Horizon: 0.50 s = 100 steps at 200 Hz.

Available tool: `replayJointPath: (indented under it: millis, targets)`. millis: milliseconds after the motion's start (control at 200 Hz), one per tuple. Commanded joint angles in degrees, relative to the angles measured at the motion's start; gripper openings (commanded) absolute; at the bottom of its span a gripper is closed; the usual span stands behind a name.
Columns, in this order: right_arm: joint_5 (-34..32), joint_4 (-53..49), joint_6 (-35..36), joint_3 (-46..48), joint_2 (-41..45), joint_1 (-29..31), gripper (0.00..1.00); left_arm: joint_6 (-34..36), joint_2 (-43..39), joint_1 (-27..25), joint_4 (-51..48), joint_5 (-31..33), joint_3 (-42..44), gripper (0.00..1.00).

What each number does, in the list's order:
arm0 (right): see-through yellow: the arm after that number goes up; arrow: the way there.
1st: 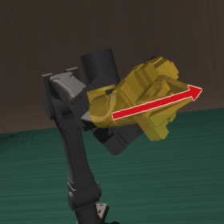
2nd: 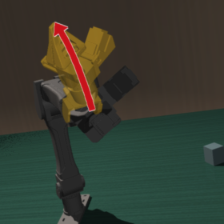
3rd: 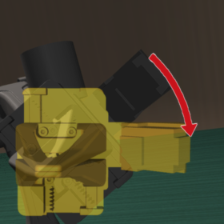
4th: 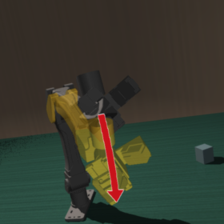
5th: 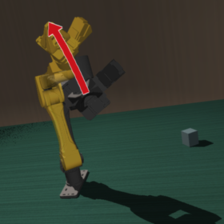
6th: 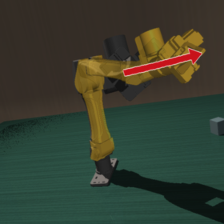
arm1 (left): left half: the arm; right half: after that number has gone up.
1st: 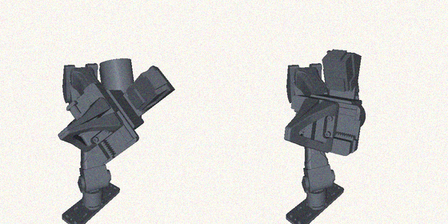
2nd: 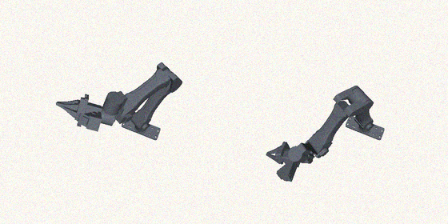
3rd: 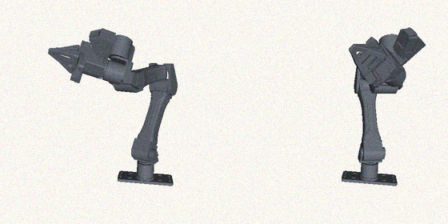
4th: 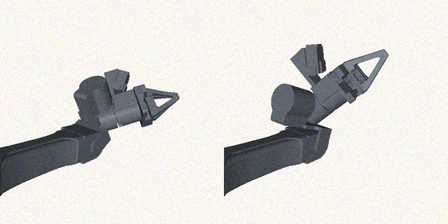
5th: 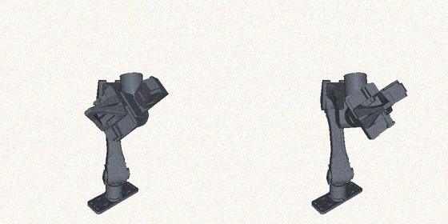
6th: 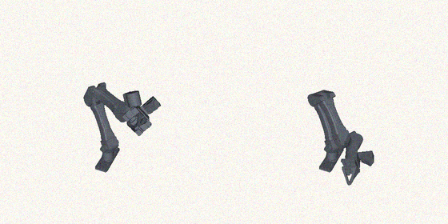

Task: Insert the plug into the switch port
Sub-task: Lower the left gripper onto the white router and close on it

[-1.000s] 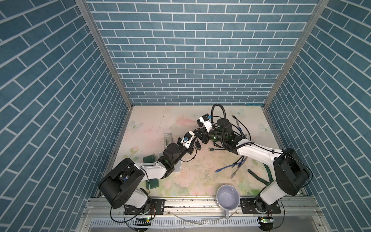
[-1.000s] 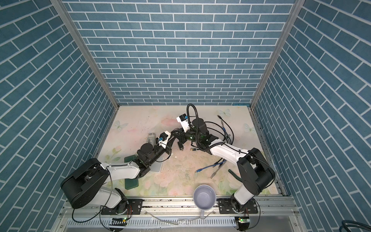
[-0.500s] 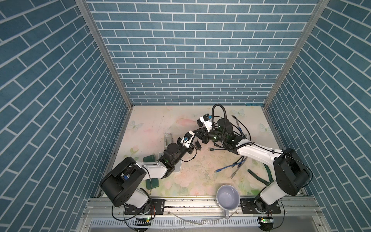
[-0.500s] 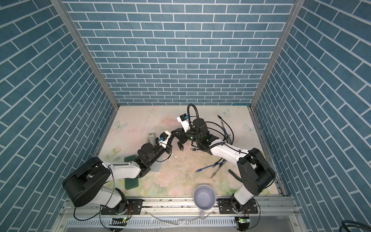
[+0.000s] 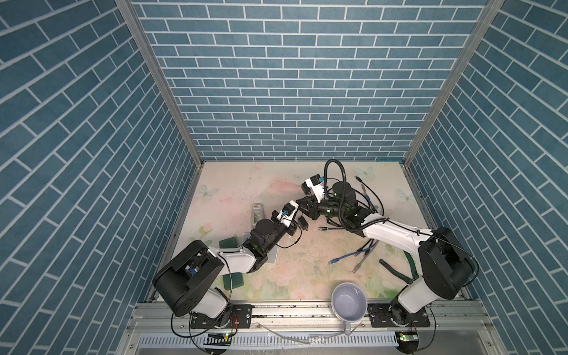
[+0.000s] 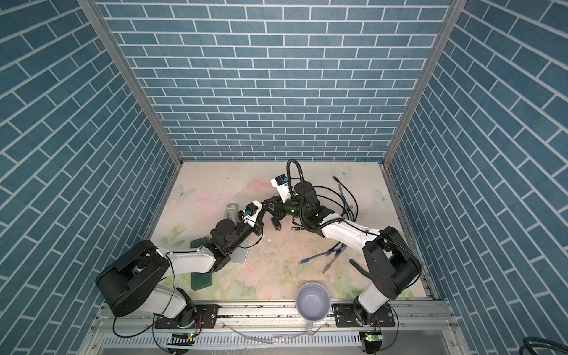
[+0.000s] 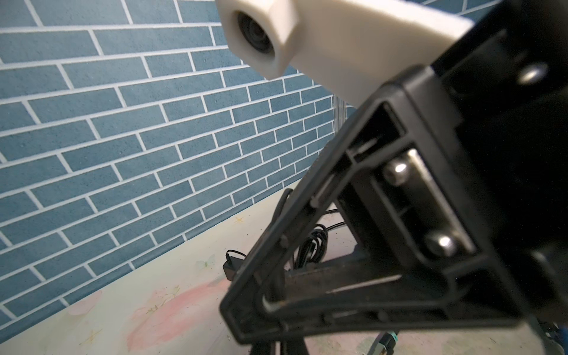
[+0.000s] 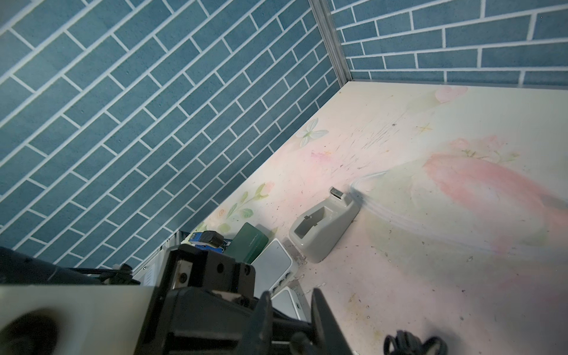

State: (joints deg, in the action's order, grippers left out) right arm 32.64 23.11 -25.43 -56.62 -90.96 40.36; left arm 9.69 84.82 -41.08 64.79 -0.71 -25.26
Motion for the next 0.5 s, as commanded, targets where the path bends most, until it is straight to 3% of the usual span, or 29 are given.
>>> replayJointPath:
  millis: [0,320,495]
  targets:
    - [0.53,3.09,-3.4,2.13,2.11,-1.53,0.26,0.6,-1.49,-0.32,1.39,-0.8,0.42,0.0]
    - [2.67,4.34,-4.44,2.57,2.72,-2.64,0.25,1.02,-1.5,-0.33,1.17,-0.55,0.82,0.0]
    - [3.86,4.66,-4.67,2.3,2.54,-2.64,0.14,0.95,-1.5,-0.4,1.08,-0.44,0.82,0.0]
